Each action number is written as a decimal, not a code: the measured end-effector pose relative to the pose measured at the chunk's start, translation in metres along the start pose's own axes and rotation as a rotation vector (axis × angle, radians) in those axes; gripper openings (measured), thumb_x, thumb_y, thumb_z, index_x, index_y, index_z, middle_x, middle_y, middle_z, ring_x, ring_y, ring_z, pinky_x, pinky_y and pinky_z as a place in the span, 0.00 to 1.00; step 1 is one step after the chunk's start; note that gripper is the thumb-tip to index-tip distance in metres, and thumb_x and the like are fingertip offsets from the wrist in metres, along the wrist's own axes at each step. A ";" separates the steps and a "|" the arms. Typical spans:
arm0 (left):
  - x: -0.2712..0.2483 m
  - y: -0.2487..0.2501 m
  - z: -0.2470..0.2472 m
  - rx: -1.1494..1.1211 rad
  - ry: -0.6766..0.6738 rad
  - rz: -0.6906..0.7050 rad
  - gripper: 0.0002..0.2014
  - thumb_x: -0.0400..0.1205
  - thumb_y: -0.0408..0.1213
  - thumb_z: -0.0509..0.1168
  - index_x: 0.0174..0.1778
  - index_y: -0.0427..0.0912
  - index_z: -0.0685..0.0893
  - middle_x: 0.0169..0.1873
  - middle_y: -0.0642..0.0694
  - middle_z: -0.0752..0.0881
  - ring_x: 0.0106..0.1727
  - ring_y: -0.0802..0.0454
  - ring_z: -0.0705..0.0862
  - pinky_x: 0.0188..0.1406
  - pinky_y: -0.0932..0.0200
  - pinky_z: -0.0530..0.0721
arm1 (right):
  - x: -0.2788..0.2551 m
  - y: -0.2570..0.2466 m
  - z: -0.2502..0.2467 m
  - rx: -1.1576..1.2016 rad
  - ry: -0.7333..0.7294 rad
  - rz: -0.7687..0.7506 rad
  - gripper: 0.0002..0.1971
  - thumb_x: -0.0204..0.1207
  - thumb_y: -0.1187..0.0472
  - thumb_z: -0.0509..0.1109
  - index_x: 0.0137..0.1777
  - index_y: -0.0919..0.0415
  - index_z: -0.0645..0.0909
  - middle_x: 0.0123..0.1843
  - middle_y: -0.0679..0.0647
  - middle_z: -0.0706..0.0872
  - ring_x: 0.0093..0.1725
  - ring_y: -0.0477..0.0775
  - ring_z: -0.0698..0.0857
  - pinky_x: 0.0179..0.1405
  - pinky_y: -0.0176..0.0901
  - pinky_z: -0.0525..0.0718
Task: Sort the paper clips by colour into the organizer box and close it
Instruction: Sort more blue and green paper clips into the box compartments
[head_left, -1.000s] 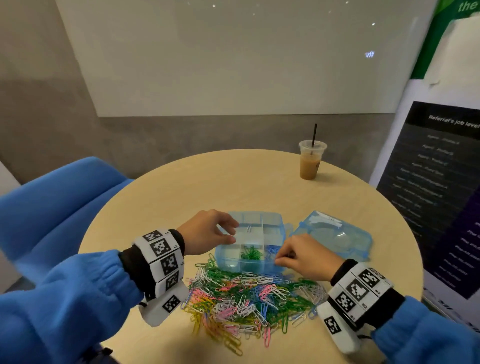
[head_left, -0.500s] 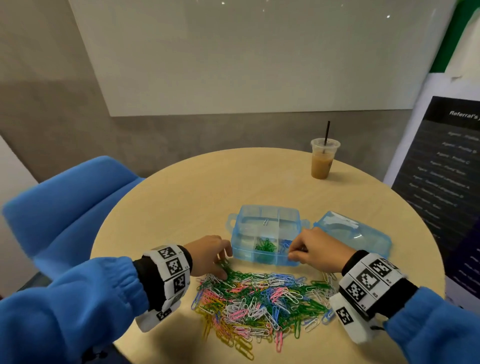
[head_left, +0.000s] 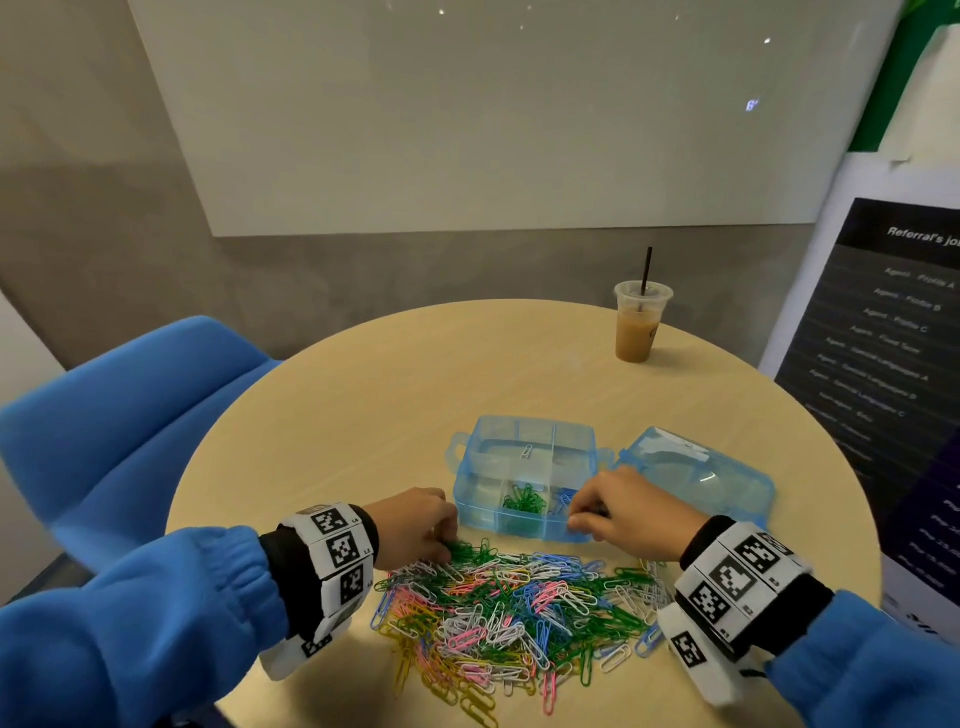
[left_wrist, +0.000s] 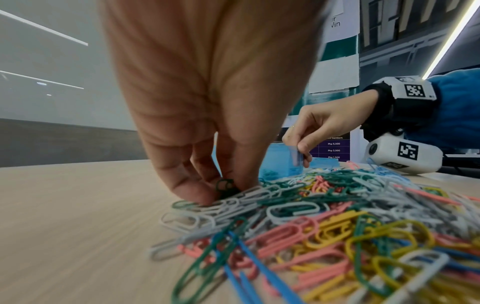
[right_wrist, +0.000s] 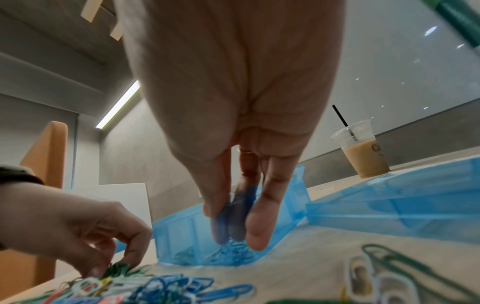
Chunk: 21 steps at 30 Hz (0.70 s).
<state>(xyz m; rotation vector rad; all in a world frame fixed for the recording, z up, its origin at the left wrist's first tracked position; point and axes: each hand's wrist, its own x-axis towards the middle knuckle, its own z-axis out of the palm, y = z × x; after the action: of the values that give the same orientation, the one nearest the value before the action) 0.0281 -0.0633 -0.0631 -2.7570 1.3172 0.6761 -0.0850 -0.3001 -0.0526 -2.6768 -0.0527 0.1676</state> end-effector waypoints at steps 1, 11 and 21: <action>0.000 0.000 0.001 -0.003 0.000 0.003 0.13 0.85 0.42 0.66 0.61 0.38 0.79 0.59 0.42 0.79 0.54 0.46 0.78 0.50 0.62 0.73 | 0.000 0.000 0.000 0.001 -0.001 0.000 0.10 0.82 0.58 0.69 0.51 0.62 0.90 0.38 0.49 0.86 0.43 0.53 0.88 0.45 0.42 0.84; -0.002 -0.005 0.002 -0.131 0.036 0.024 0.10 0.87 0.35 0.61 0.63 0.40 0.82 0.57 0.43 0.85 0.49 0.54 0.77 0.46 0.67 0.73 | -0.001 0.002 0.001 0.012 0.000 -0.012 0.10 0.82 0.58 0.68 0.53 0.61 0.89 0.33 0.38 0.80 0.41 0.47 0.86 0.37 0.27 0.76; -0.009 -0.016 -0.013 -0.302 0.105 0.111 0.04 0.85 0.38 0.65 0.51 0.50 0.85 0.46 0.45 0.88 0.45 0.52 0.84 0.51 0.56 0.83 | -0.003 0.003 0.001 0.021 -0.008 -0.016 0.10 0.82 0.58 0.69 0.54 0.61 0.90 0.38 0.45 0.84 0.41 0.47 0.87 0.42 0.35 0.82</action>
<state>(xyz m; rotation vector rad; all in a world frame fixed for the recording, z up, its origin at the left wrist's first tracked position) 0.0395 -0.0489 -0.0506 -3.0082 1.5143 0.8089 -0.0881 -0.3027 -0.0548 -2.6536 -0.0749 0.1730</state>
